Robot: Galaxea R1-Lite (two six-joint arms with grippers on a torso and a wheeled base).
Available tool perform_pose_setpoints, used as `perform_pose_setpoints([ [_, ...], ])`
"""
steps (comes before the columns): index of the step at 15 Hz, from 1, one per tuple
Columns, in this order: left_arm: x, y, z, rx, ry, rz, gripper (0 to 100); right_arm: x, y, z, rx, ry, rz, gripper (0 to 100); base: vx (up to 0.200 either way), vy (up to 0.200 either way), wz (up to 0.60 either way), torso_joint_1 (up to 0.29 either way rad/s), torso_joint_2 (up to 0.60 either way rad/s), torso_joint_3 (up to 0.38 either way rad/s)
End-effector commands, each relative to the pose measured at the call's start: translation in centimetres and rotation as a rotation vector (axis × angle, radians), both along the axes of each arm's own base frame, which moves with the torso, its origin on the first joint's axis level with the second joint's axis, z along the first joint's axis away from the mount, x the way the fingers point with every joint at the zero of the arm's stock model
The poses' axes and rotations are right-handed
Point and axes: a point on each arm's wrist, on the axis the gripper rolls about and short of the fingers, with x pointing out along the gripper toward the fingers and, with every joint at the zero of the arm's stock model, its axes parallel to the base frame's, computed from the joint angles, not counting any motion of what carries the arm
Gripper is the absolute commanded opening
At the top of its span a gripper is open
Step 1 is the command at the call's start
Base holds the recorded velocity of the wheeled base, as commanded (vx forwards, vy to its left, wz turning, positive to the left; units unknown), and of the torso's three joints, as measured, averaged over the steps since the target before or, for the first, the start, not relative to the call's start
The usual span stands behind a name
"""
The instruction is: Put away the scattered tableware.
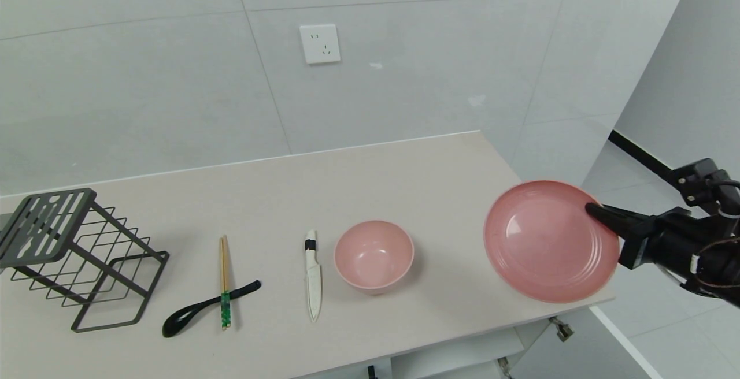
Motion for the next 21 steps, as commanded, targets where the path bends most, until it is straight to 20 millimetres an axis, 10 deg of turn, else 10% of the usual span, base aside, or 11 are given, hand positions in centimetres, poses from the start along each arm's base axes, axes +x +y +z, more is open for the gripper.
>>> perform_pose_setpoints([
  [1,3.9,-0.8,1.7,0.027,0.138,-0.112,100,-3.4,-1.4,1.5,0.003,-0.084,-0.056,0,0.000,0.000,0.00,0.000,0.00,0.000],
  [5,9.6,-2.2,3.3,0.046,0.116,-0.233,100,-7.9,-1.8,2.4,0.002,-0.176,-0.075,0,0.000,0.000,0.00,0.000,0.00,0.000],
  [14,19.9,-7.7,3.9,0.061,0.176,-0.344,100,-9.1,-1.8,2.7,-0.007,-0.218,-0.074,0,0.000,0.000,0.00,0.000,0.00,0.000],
  [17,24.3,-9.1,2.1,0.073,0.285,-0.192,100,-9.3,-1.8,2.8,-0.007,-0.226,-0.074,0,0.000,0.000,0.00,0.000,0.00,0.000],
  [21,25.4,-9.7,-1.9,0.161,0.536,-0.157,100,-9.6,-1.8,3.0,-0.007,-0.242,-0.074,0,0.000,0.000,0.00,0.000,0.00,0.000],
])
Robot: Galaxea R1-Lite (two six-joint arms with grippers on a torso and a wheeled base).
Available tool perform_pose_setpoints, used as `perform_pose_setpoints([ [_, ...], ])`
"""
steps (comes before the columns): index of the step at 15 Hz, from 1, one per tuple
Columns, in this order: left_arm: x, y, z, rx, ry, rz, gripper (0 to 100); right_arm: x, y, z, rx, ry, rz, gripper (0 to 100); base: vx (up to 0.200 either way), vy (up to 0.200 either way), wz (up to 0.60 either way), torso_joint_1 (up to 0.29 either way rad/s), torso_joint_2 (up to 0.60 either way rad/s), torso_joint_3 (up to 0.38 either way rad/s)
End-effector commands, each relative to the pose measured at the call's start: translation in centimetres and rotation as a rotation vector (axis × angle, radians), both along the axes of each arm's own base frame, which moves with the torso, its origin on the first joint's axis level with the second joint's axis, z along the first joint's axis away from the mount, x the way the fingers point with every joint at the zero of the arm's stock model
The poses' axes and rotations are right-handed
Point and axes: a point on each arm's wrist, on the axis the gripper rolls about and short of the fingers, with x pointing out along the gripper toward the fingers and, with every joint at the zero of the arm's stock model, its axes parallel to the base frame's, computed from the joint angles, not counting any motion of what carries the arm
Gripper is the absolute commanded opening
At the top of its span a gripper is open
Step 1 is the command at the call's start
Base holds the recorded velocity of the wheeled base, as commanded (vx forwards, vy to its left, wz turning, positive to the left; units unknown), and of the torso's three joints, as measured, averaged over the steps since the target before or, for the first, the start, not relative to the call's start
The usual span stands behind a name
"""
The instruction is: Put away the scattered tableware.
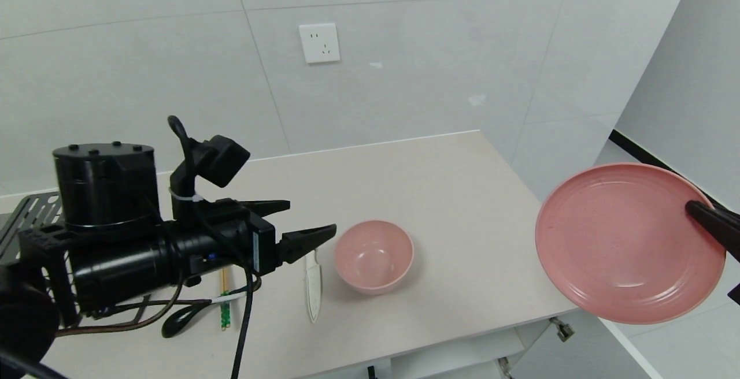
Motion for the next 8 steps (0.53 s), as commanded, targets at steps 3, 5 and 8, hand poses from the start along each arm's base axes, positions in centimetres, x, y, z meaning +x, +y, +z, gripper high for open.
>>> perform_pose_setpoints([
  [3,3.0,-1.3,-3.6,0.091,0.145,0.067,100,-0.1,0.0,0.1,-0.006,-0.010,0.000,0,0.000,0.000,0.00,0.000,0.00,0.000],
  [5,3.3,-1.8,-4.7,0.111,0.177,0.061,100,-0.2,0.0,0.1,-0.006,-0.011,0.000,0,0.000,0.000,0.00,0.000,0.00,0.000],
  [8,4.1,-2.5,-5.8,0.124,0.174,0.070,100,-0.1,0.0,0.0,-0.007,-0.007,0.001,0,0.000,0.000,0.00,0.000,0.00,0.000],
])
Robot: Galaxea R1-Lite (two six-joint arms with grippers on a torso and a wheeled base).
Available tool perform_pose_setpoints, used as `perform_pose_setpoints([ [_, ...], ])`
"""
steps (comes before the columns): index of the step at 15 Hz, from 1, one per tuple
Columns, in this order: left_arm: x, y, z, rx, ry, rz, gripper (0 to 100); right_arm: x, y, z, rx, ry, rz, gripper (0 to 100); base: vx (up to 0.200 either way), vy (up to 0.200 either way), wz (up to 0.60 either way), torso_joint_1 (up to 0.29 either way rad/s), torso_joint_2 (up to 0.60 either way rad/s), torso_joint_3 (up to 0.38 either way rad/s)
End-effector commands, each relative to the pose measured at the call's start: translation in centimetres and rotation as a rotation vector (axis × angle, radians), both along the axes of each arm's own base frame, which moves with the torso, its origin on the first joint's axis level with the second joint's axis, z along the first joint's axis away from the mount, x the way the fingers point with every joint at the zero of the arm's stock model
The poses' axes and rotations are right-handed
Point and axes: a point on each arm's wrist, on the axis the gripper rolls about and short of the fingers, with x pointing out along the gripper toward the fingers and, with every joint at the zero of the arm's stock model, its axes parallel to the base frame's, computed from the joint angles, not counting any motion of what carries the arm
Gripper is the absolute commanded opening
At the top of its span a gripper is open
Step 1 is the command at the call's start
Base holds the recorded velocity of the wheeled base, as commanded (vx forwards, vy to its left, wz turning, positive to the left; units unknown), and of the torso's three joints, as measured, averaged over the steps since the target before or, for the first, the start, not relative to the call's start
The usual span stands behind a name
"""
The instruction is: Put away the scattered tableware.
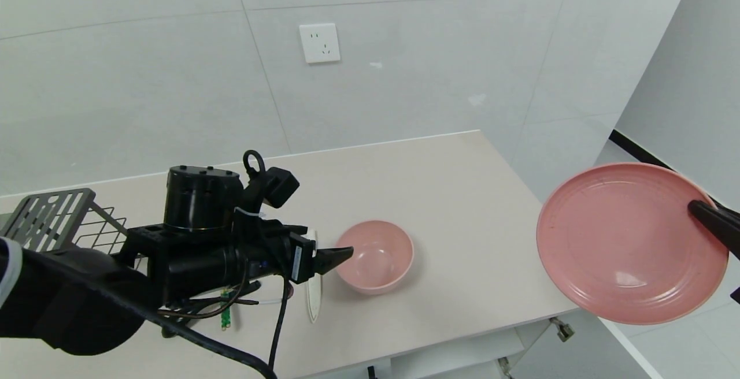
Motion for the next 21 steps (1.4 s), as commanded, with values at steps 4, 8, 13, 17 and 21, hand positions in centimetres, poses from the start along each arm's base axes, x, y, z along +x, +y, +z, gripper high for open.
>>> perform_pose_setpoints([
  [4,2.6,-1.2,-3.5,0.029,0.034,0.022,100,0.0,0.0,-0.2,-0.001,0.011,0.001,0,0.000,0.000,0.00,0.000,0.00,0.000],
  [8,4.2,-1.6,-5.3,0.050,0.051,0.050,100,0.0,0.0,-0.3,-0.010,0.010,0.007,0,0.000,0.000,0.00,0.000,0.00,0.000],
  [13,5.2,-2.0,-7.4,0.061,0.045,0.074,100,0.0,0.0,-0.3,-0.014,0.010,0.011,0,0.000,0.000,0.00,0.000,0.00,0.000],
  [17,5.2,-2.0,-7.5,0.063,0.049,0.074,100,0.0,0.0,-0.4,-0.015,0.013,0.013,0,0.000,0.000,0.00,0.000,0.00,0.000],
  [21,5.3,-2.0,-7.8,0.065,0.057,0.074,100,0.0,0.0,-0.3,-0.016,0.010,0.014,0,0.000,0.000,0.00,0.000,0.00,0.000],
])
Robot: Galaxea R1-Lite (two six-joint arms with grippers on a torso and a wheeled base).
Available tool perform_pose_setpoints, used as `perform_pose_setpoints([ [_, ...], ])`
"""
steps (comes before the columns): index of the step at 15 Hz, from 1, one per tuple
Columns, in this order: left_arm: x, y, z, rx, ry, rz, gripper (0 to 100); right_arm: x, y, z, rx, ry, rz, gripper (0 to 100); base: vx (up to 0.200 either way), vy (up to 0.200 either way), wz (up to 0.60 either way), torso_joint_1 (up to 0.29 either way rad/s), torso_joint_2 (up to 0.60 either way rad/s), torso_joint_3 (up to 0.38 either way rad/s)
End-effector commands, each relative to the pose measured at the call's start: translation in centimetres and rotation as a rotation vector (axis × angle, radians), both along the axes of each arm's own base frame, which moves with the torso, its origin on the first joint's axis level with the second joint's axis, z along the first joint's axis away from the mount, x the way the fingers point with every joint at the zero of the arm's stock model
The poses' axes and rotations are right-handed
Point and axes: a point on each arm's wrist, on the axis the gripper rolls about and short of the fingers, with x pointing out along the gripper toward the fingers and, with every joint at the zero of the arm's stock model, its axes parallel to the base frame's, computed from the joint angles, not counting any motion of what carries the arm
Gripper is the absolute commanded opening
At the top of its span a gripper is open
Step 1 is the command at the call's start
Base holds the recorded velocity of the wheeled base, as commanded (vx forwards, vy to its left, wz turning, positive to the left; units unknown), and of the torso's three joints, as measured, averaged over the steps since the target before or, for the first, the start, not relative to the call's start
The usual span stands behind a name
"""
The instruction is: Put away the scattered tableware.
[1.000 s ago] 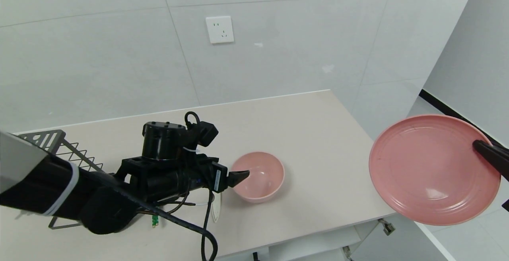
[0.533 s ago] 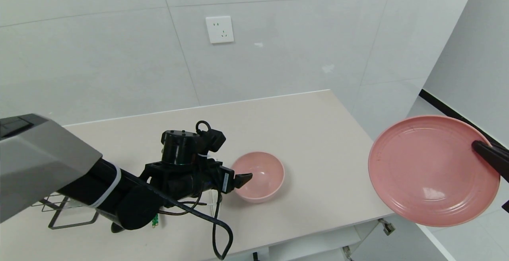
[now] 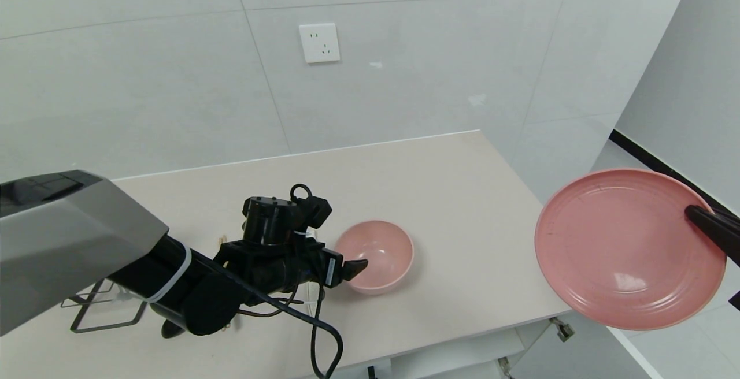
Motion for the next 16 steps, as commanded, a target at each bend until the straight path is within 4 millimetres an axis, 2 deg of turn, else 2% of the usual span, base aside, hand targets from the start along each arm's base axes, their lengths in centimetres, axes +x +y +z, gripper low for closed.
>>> perform_pose_setpoints([
  [1,0.2,-0.1,-0.5,0.004,0.011,0.001,100,0.0,0.0,0.0,-0.001,0.000,0.001,0,0.000,0.000,0.00,0.000,0.00,0.000],
  [9,0.8,-0.5,-2.5,0.015,0.041,-0.004,100,0.0,0.0,0.0,-0.001,0.000,0.001,0,0.000,0.000,0.00,0.000,0.00,0.000],
  [10,0.8,-0.6,-2.6,0.016,0.043,-0.006,0,0.0,0.0,0.0,-0.001,-0.003,0.001,0,0.000,0.000,0.00,0.000,0.00,0.000],
  [13,0.7,-0.6,-2.2,0.003,0.020,-0.008,0,0.0,0.0,0.1,-0.001,-0.006,0.001,0,0.000,0.000,0.00,0.000,0.00,0.000],
  [14,0.7,-0.6,-1.4,-0.012,-0.017,-0.009,0,0.0,0.0,0.1,-0.001,-0.006,0.001,0,0.000,0.000,0.00,0.000,0.00,0.000],
  [16,0.5,-0.5,1.6,-0.057,-0.126,-0.010,0,0.0,0.0,0.1,-0.001,-0.006,0.001,0,0.000,0.000,0.00,0.000,0.00,0.000],
])
